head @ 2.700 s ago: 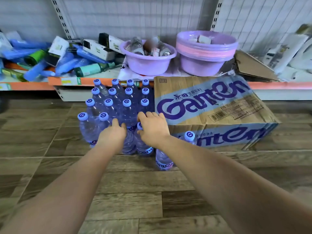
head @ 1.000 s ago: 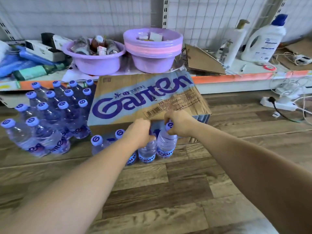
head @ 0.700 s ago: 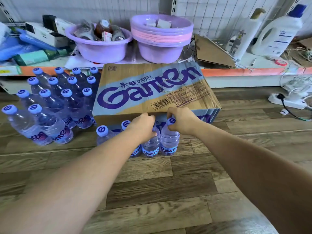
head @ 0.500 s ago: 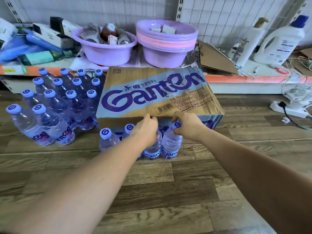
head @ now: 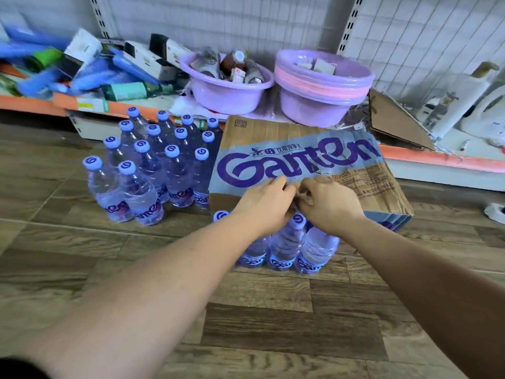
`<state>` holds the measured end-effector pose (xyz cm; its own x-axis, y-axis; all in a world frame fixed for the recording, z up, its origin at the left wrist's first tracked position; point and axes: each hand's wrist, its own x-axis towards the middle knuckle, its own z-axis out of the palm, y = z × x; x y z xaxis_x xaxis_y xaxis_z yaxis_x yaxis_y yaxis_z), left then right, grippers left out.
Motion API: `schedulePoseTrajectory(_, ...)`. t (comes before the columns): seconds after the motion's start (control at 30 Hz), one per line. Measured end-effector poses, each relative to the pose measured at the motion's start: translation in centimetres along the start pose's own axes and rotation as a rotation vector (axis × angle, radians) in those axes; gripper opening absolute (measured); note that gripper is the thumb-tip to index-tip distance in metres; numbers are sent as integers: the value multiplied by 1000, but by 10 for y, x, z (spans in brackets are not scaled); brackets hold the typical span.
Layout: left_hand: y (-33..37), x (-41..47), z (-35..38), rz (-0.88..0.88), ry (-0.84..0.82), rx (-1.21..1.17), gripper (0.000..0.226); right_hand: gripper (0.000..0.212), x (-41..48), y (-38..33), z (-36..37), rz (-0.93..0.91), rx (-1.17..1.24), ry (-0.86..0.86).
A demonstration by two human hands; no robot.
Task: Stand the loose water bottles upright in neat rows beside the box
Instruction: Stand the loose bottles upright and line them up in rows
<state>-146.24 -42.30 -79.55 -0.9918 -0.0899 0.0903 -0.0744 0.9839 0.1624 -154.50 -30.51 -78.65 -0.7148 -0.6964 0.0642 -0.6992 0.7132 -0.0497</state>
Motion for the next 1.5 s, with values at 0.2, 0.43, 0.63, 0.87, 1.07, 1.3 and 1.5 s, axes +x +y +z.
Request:
schedulePoseTrajectory(0.2,-106,-36,-22,-142,69,94,46,38,45,-89,7,-160,84,-38)
schedulePoseTrajectory(0.43,-234,-113,-6,-402,89,106,52,45,90,-203,31,-332,105,-115)
schedulePoseTrajectory(0.63,-296,-129,-4,-608,107,-19,65,64,123,-277,56,-403,134,-186)
schedulePoseTrajectory(0.87,-319,-116,-10,-632,12,20,43,58,146,-307,71,-384,153,-327)
schedulePoseTrajectory(1.07,-292,-129,-9,-577,-65,113,41,27,117,-303,81,-353,282,-218)
schedulePoseTrajectory(1.3,-250,-150,-18,-575,-184,109,36,24,62,-273,56,-426,296,-368)
schedulePoseTrajectory(1.5,-184,-146,-35,-443,-486,199,34,19,3,-227,32,-529,201,-593)
